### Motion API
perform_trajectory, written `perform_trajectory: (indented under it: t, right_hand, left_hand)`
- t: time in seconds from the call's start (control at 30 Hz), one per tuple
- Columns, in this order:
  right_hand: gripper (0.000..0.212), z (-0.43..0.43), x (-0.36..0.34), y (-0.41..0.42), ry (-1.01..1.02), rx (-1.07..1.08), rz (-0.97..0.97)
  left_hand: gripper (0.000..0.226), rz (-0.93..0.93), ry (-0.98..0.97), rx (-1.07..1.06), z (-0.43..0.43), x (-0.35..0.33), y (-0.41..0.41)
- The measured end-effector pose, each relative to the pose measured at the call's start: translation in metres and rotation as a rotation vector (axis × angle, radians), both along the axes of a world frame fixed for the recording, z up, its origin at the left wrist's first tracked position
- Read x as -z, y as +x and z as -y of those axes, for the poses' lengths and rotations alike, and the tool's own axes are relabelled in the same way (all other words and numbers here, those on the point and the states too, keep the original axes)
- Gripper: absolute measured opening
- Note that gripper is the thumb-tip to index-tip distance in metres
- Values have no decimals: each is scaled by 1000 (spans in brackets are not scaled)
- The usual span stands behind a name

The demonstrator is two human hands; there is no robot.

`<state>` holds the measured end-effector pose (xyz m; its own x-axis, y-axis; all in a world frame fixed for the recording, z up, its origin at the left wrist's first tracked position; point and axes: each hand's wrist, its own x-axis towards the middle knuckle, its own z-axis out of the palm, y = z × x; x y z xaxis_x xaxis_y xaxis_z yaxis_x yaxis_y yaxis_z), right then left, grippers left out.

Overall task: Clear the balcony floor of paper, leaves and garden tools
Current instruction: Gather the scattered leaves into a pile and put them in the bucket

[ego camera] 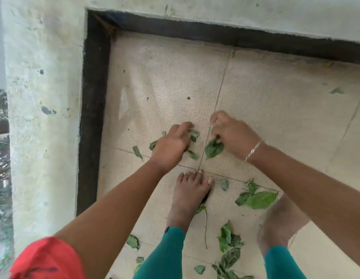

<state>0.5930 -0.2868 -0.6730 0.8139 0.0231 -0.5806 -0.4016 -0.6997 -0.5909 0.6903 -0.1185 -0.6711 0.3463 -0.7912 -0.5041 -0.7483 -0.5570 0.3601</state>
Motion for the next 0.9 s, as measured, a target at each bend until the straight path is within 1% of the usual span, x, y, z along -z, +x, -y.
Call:
perform_trajectory:
  t: [0.03, 0.07, 0.1, 0.13, 0.17, 0.2, 0.23, 0.27, 0.3, 0.33, 0.37, 0.43, 0.5, 0.53, 0.6, 0.7, 0.77, 0.8, 0.83, 0.9]
  right_hand:
    - [31, -10, 5, -11, -20, -119, -53]
    - [34, -18, 8, -19, -46, -211, -101]
    - [32, -25, 12, -24, -93, -289, -68]
    - [28, -30, 18, -29, -127, -334, 29]
    - [28, -33, 23, -34, -175, -384, 118]
    - [31, -35, 26, -36, -223, -403, 156]
    - [33, -35, 28, -36, -249, -381, 189]
    - [34, -37, 30, -35, -250, -352, 205]
    - [36, -38, 31, -34, -242, -317, 228]
    - [39, -39, 31, -32, -222, -283, 244]
    - [41, -39, 32, -31, -211, -230, 271]
    - [44, -37, 33, -33, -184, -135, 283]
    - [44, -36, 33, -39, -153, -89, 278]
    - [44, -38, 30, -41, -137, -80, 274]
    - [40, -45, 27, -44, -113, -71, 281]
    - [26, -64, 22, -32, -81, -63, 285]
    - [16, -78, 20, -14, -68, -76, 268]
    - [14, -85, 19, -4, -66, -112, 232]
    - [14, -92, 17, 8, -62, -148, 228]
    - [17, -104, 18, 30, -60, -222, 273]
  left_hand:
    - [33, 15, -33, 102, 4, -12, -8]
    - [32, -14, -79, 119, 6, -25, -16]
    - [35, -63, -119, 101, 10, -38, -27]
    - [44, -119, -192, 75, 13, -46, -38]
    - [54, -173, -163, 111, 22, -54, -42]
    - [65, -130, -60, 282, 35, -71, -40]
    - [70, -75, 66, 431, 39, -67, -41]
    - [66, -23, 166, 432, 37, -49, -33]
    - [59, -16, 297, 373, 35, -37, -24]
    - [52, -40, 276, 263, 31, -25, -14]
    - [42, -51, 175, 150, 22, -10, -7]
    - [22, -60, 51, -69, 2, 9, -4]
    - [17, -25, -33, -266, -18, 13, -6]
    - [20, -13, -38, -393, -26, 9, -8]
    - [33, -7, -26, -640, -47, 5, -11]
    - [51, 17, -6, -961, -77, 4, -13]
    - [60, 42, 18, -1104, -88, 4, -12]
    - [62, 41, 32, -1158, -91, 6, -11]
    - [62, 36, 44, -1202, -92, 9, -10]
    - [53, 36, 82, -1256, -92, 16, -4]
